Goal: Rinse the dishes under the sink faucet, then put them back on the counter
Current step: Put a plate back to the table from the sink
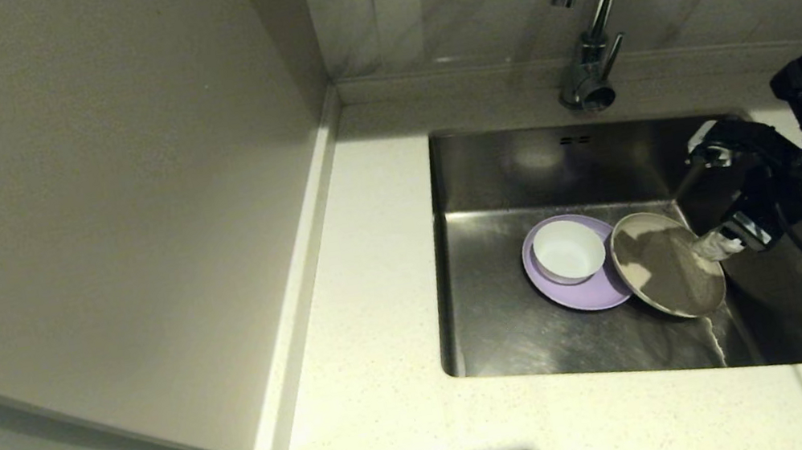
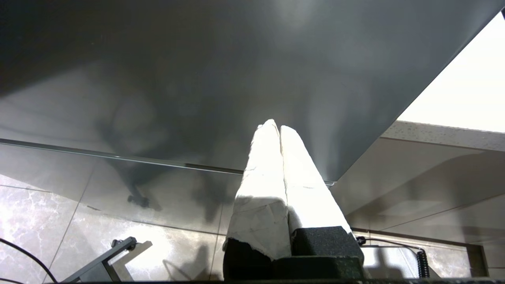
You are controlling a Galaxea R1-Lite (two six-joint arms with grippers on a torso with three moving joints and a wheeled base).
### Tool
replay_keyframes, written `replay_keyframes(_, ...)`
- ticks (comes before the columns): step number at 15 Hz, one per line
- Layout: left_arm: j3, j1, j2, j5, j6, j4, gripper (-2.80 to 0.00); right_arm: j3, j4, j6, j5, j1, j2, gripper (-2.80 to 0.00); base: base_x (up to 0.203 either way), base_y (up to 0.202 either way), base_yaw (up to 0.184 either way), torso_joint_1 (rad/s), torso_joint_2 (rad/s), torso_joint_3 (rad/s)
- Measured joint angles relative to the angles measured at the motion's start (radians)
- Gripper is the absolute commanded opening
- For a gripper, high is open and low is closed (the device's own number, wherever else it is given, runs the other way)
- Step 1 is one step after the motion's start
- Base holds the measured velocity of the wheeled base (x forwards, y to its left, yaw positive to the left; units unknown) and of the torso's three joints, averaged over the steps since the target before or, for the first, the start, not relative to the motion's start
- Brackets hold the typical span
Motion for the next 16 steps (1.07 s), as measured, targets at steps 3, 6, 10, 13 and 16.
replay_keyframes(3, 0.000, 0.000, 0.000, 0.000, 0.000, 0.000, -2.80, 0.068, -0.102, -0.002, 0.000, 0.019, 0.042, 0.00, 0.000, 0.000, 0.000, 0.000, 0.00, 0.000)
replay_keyframes(6, 0.000, 0.000, 0.000, 0.000, 0.001, 0.000, -2.80, 0.150, -0.275, -0.001, 0.001, 0.028, 0.092, 0.00, 0.000, 0.000, 0.000, 0.000, 0.00, 0.000)
replay_keyframes(10, 0.000, 0.000, 0.000, 0.000, 0.000, 0.000, -2.80, 0.227, -0.606, 0.002, 0.006, 0.040, 0.208, 0.00, 0.000, 0.000, 0.000, 0.000, 0.00, 0.000)
replay_keyframes(13, 0.000, 0.000, 0.000, 0.000, 0.000, 0.000, -2.80, 0.303, -0.783, 0.002, 0.007, 0.055, 0.266, 0.00, 0.000, 0.000, 0.000, 0.000, 0.00, 0.000)
replay_keyframes(16, 0.000, 0.000, 0.000, 0.000, 0.000, 0.000, -2.80, 0.327, -0.791, 0.000, 0.006, 0.067, 0.296, 0.00, 0.000, 0.000, 0.000, 0.000, 0.00, 0.000)
